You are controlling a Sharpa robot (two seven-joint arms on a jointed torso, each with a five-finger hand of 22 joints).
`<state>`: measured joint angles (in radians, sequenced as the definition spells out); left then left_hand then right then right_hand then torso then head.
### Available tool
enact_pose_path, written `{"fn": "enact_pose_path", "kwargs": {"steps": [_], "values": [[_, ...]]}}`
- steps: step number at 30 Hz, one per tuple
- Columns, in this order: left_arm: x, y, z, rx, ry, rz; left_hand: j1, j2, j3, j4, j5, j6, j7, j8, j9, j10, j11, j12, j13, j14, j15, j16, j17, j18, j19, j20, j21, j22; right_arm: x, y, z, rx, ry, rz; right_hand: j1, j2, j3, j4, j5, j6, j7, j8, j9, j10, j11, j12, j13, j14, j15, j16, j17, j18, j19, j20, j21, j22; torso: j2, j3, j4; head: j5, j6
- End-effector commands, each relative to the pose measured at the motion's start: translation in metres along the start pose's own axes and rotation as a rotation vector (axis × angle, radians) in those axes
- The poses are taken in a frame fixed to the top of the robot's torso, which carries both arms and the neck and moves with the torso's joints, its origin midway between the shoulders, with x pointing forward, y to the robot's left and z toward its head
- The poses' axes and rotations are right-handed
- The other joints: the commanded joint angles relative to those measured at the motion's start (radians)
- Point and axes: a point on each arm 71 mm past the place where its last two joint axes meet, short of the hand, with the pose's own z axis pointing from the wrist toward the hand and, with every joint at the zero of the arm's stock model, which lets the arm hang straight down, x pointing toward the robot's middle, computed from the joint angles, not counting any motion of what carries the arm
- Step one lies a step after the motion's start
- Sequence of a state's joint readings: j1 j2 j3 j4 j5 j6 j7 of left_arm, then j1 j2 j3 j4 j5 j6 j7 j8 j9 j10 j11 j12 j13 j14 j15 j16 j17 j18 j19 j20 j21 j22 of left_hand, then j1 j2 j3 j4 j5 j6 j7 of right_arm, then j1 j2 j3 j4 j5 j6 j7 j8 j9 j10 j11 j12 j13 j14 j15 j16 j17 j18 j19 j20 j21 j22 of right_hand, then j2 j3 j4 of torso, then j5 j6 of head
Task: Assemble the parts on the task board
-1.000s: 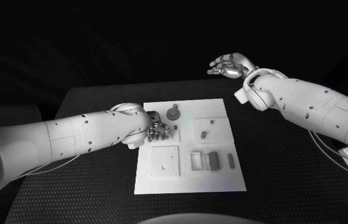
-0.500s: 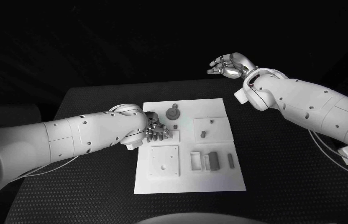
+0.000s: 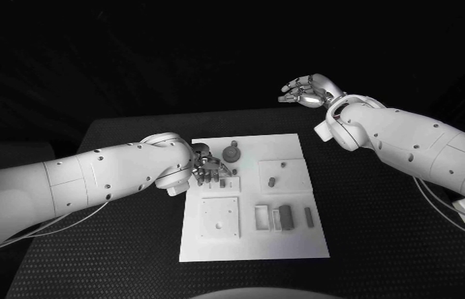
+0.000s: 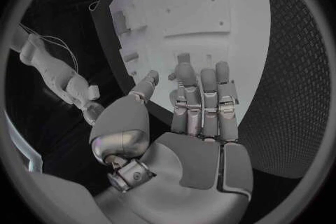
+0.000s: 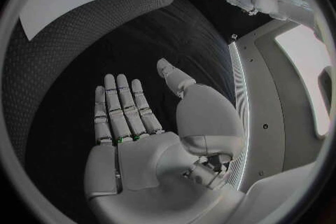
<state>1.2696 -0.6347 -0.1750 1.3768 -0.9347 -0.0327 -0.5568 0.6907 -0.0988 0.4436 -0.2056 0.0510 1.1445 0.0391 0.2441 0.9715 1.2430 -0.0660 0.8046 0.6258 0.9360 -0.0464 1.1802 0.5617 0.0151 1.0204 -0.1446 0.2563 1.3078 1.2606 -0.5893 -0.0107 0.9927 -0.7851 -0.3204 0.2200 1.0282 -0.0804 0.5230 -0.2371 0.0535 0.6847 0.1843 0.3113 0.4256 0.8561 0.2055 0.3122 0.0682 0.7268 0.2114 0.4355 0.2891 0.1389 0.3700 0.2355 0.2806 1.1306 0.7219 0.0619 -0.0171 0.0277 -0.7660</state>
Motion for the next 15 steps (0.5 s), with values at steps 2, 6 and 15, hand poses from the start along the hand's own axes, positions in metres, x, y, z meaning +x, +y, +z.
{"fn": "enact_pose_path", "kwargs": {"steps": [2,6,15], "values": [[-0.016,-0.003,-0.004,0.027,-0.02,-0.074,0.021,-0.007,0.009,-0.007,-0.002,-0.059,0.021,-0.034,-0.018,-0.032,0.018,-0.015,-0.007,-0.031,0.008,-0.012,-0.008,-0.015,-0.026,0.011,-0.019,0.007,0.0,-0.001,0.0,-0.007,0.005,0.0,-0.004,-0.006,-0.003,0.004,-0.004,-0.007,0.057,0.002,-0.001,0.006,0.002,-0.007,-0.001,-0.001,0.004,-0.005,-0.001,-0.006,-0.005,0.001,-0.004,0.002,0.0,0.001,-0.0015,0.002,0.009],[-0.039,0.006,-0.003,0.0,-0.041,-0.069,0.084,0.035,0.031,-0.05,0.016,-0.098,0.045,-0.051,-0.039,-0.078,0.043,-0.051,-0.025,-0.075,0.036,-0.044,-0.022,-0.015,-0.072,0.039,-0.048,-0.002,-0.001,-0.001,-0.001,-0.006,0.004,0.0,-0.004,-0.006,-0.003,0.005,-0.004,-0.007,0.057,0.002,-0.001,0.007,0.002,-0.007,-0.001,-0.001,0.004,-0.006,-0.001,-0.006,-0.005,0.001,-0.004,0.002,0.0,0.0014,-0.0005,0.003,0.016],[-0.085,0.029,0.008,-0.074,-0.184,-0.029,0.068,0.041,0.016,-0.05,0.0,-0.146,0.066,-0.065,-0.077,-0.098,0.064,-0.099,-0.054,-0.093,0.059,-0.08,-0.042,-0.015,-0.09,0.059,-0.078,-0.019,-0.002,-0.002,-0.001,-0.006,0.003,-0.001,-0.003,-0.006,-0.003,0.005,-0.004,-0.007,0.056,0.003,-0.001,0.007,0.002,-0.008,-0.001,-0.001,0.004,-0.006,-0.001,-0.006,-0.006,0.001,-0.004,0.003,0.002,0.0011,0.0004,0.002,0.031]]}}
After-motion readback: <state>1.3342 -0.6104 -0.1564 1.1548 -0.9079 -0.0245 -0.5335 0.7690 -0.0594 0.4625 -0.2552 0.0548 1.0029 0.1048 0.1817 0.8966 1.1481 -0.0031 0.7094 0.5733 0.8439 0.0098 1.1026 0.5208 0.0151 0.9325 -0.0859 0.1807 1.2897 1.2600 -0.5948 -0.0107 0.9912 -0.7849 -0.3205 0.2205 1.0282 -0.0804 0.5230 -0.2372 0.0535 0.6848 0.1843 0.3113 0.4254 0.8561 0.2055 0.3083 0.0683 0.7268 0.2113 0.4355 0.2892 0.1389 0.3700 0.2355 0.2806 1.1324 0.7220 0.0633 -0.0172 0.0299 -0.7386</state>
